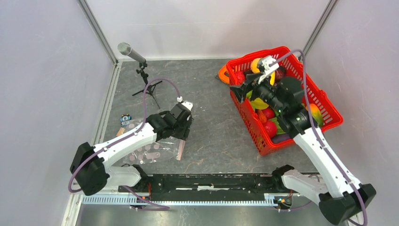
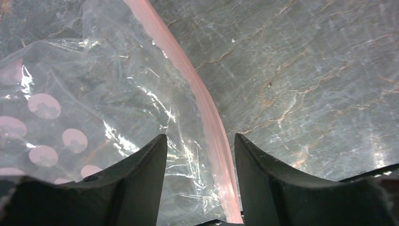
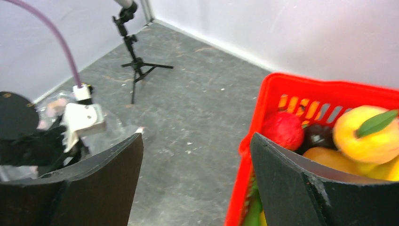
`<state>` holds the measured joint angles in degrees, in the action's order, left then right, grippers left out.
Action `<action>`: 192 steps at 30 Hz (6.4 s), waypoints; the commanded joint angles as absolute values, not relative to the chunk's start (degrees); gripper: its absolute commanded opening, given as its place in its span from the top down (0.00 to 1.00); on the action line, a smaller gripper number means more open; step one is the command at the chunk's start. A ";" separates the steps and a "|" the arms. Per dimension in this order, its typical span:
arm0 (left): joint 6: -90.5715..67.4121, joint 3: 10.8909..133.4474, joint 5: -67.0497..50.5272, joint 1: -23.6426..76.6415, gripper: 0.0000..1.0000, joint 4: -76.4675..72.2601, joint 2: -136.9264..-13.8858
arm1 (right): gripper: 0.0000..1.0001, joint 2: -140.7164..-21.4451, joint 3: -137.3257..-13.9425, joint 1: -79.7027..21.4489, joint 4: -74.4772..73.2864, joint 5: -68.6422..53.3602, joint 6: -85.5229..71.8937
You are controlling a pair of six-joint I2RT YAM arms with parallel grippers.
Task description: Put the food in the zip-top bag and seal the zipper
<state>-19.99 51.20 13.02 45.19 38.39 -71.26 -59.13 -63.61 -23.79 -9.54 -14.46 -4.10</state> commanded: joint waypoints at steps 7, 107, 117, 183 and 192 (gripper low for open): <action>-20.48 53.88 16.16 47.58 0.47 38.43 -74.42 | 0.24 -52.61 -52.91 -24.08 0.80 -21.49 -14.96; -27.24 53.82 13.45 51.86 0.98 25.47 -58.16 | 0.50 -79.60 -52.45 -49.19 4.80 -5.40 -27.56; -25.27 53.39 14.93 51.86 0.88 27.25 -58.30 | 1.00 -77.93 -49.41 -49.13 8.76 -6.16 -26.88; -28.19 65.84 40.92 63.63 0.98 44.35 -69.94 | 0.70 -71.40 -50.33 -50.05 0.55 0.13 -19.04; -27.57 65.13 39.84 62.99 0.98 41.88 -71.02 | 0.41 -64.78 -54.89 -50.01 -6.44 4.45 -14.46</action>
